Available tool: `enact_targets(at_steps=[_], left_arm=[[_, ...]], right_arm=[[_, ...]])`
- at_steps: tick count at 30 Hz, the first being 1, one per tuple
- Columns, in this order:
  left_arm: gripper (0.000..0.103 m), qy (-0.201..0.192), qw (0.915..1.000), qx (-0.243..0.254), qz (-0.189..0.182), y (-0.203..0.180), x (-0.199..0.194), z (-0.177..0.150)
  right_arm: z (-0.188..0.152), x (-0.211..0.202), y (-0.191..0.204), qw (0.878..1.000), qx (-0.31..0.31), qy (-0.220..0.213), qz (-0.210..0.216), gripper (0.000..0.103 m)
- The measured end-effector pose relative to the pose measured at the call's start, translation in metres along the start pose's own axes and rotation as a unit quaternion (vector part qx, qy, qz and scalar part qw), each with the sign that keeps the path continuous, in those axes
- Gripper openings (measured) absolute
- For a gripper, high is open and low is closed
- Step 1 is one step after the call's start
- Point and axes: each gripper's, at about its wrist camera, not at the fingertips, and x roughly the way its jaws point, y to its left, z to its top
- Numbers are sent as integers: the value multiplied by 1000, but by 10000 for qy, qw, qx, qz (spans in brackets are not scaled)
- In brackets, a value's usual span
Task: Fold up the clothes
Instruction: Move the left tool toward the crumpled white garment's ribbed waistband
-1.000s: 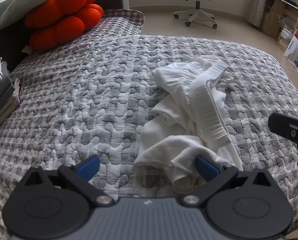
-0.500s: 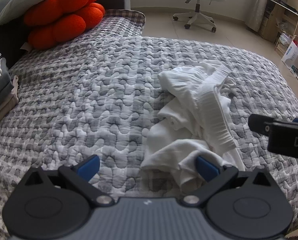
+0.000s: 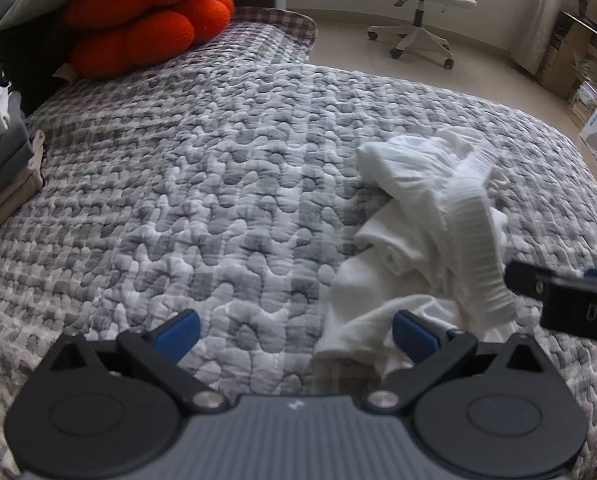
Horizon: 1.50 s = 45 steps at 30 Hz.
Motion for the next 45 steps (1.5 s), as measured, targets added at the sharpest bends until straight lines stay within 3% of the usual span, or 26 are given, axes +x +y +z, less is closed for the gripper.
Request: enact_targets(at_steps=[5, 20, 39, 45], left_arm=[[103, 80, 9998, -65, 148, 2, 10, 3], [103, 97, 9991, -17, 422, 5, 30, 6], [103, -410, 9972, 535, 314, 2, 17, 1], [103, -600, 9975, 381, -33, -1, 5, 4]], right_arm=[[-7, 16, -9, 9994, 130, 308, -4, 103], [-16, 23, -2, 9981, -464, 287, -284, 103], [-15, 8, 3, 9979, -603, 113, -193, 103], [-15, 2, 1, 9975, -681, -7, -207, 103]])
